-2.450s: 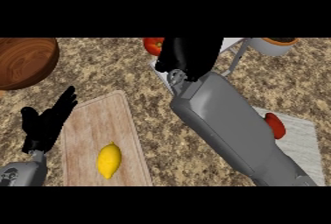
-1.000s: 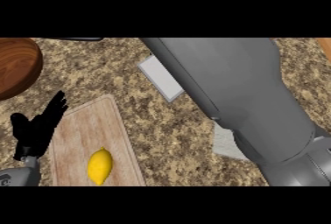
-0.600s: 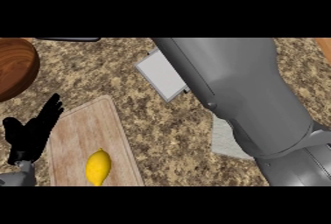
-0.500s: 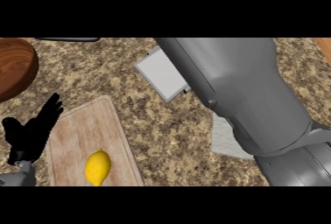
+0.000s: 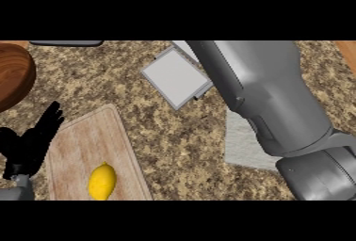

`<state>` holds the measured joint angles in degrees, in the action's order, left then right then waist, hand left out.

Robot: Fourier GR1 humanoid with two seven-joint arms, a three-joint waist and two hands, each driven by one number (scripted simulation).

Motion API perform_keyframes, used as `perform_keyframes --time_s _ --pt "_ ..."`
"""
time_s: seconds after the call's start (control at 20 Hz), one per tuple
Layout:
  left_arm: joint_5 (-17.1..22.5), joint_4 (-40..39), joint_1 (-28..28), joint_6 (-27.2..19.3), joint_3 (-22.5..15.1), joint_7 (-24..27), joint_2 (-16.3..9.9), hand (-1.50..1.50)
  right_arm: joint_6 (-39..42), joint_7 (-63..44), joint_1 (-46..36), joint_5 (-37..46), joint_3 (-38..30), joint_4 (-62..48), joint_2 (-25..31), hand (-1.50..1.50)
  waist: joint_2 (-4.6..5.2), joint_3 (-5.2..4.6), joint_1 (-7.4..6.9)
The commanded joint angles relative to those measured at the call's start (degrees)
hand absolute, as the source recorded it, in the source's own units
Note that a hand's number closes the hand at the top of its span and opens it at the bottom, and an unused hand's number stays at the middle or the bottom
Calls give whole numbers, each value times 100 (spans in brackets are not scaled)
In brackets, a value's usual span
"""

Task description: Pick the tomato from the placemat and place it in the tiered shelf

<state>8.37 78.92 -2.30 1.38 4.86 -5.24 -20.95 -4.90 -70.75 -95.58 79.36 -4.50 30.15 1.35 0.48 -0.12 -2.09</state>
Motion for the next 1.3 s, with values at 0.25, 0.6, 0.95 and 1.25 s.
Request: perform_keyframes --time_s 0.25,0.6,0.95,1.25 --pt "57 199 221 40 81 -12 11 0 -550 -1077 365 257 -188 -197 -129 -150 -24 3 17" --pt "-58 1 155 -7 37 105 119 0 -1221 -922 317 244 -445 394 -132 -150 -33 2 33" --pt "-83 11 257 43 42 150 97 0 -1897 -821 467 -53 -866 1069 -132 -150 -63 6 17" --pt "-14 111 113 -24 131 -153 65 0 -2103 -770 509 82 -633 1996 -133 -150 -119 12 164"
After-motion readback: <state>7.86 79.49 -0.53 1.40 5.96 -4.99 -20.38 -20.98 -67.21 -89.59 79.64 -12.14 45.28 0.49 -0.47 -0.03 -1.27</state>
